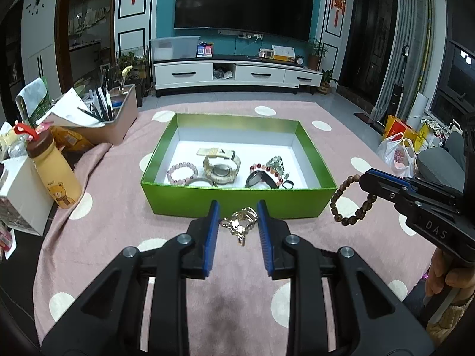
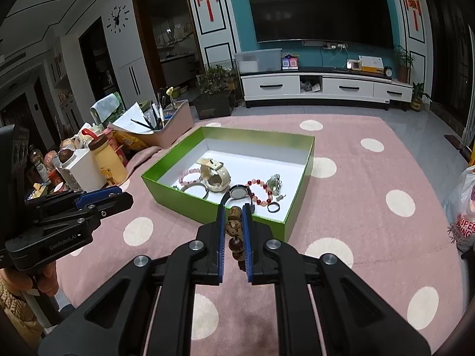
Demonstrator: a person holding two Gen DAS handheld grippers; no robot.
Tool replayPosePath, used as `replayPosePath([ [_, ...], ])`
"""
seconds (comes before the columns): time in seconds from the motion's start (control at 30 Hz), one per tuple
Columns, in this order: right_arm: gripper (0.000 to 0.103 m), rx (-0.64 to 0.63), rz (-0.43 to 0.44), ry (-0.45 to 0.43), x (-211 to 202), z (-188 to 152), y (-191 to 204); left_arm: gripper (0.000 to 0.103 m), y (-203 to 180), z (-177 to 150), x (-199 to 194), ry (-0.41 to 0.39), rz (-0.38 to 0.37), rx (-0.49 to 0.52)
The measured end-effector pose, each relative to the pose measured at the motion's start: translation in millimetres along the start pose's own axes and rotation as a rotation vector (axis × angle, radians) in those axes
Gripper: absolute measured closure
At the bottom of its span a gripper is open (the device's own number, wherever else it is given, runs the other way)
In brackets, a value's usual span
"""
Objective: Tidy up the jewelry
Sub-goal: 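Carry the gold charm and wooden bracelet over the green box with both tools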
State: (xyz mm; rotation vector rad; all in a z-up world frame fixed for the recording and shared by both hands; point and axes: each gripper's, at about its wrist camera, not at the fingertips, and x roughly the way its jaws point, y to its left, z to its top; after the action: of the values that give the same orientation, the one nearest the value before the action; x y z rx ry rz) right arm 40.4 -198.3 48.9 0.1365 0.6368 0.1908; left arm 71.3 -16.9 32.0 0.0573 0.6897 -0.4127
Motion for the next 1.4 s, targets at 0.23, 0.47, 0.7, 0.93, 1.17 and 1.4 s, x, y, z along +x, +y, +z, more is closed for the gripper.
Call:
replayPosePath([
  [0.23,0.092,0.0,-0.003,-0.02,-2.6,7.7,-1.5,0.078,-2.0,13.2,-1.8,-0.017,0.001,0.009],
  [0.47,0.092,0.0,-0.006,-0.038,-2.2,18.5,-4.1,0.078,-3.7,24.0,-0.1,-0.032,0.007,0.015],
  [0.7,0.092,-0.012,-0.009,-0.059,1.3,32.4,-4.1,0.078,-4.2,38.3,6.4,-0.04,0.01,0.019],
  [0.93,0.092,-0.01,-0.01,-0.071,10.2,45.7,-5.0,0.078,-3.7,55.5,17.5,-0.047,0.008,0.029],
  [1.17,0.092,-0.008,-0.015,-0.076,19.3,55.5,-8.6,0.078,0.9,64.8,32.5,-0.037,0.013,0.02],
  [1.4,0.092,0.009,-0.011,-0.078,29.9,62.0,-13.8,0.078,10.0,73.5,46.5,-0.028,0.025,0.009],
])
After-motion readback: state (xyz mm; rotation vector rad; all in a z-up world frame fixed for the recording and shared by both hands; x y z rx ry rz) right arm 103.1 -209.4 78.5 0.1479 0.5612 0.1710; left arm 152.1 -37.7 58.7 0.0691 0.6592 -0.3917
